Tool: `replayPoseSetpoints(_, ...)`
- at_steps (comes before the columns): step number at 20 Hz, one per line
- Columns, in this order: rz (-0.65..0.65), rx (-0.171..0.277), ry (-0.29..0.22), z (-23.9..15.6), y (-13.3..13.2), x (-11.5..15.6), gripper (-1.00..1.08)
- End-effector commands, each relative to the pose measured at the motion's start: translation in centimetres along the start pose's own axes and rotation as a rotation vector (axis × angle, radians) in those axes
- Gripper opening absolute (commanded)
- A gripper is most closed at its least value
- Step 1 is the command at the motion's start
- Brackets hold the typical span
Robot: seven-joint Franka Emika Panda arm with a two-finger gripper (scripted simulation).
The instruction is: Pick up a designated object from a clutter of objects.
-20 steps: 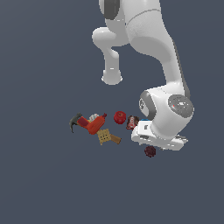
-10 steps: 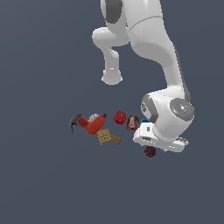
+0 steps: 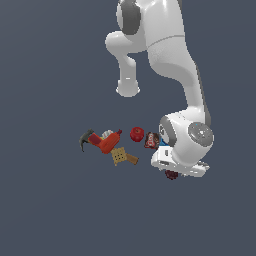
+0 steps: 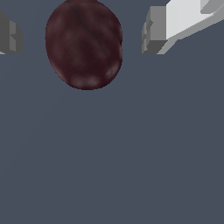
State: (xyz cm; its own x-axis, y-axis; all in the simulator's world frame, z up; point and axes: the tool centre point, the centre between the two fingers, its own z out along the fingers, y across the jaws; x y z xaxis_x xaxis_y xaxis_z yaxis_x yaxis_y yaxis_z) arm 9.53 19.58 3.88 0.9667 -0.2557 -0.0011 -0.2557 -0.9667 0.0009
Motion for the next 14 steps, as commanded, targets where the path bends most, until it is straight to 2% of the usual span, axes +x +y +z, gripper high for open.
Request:
replayPoseSetpoints(1,0.001,0.001,0.001,0.8,-0.02,0.04,1.0)
replayPoseSetpoints(5,0.001,0.001,0.001,1.04,-0.1,0.13,1.0)
replayPoseSetpoints(6,0.001,0.001,0.001,1.04,-0.1,0.13,-1.0)
replayPoseSetpoints(14,0.001,0.001,0.001,1.04,-0.1,0.13,-1.0)
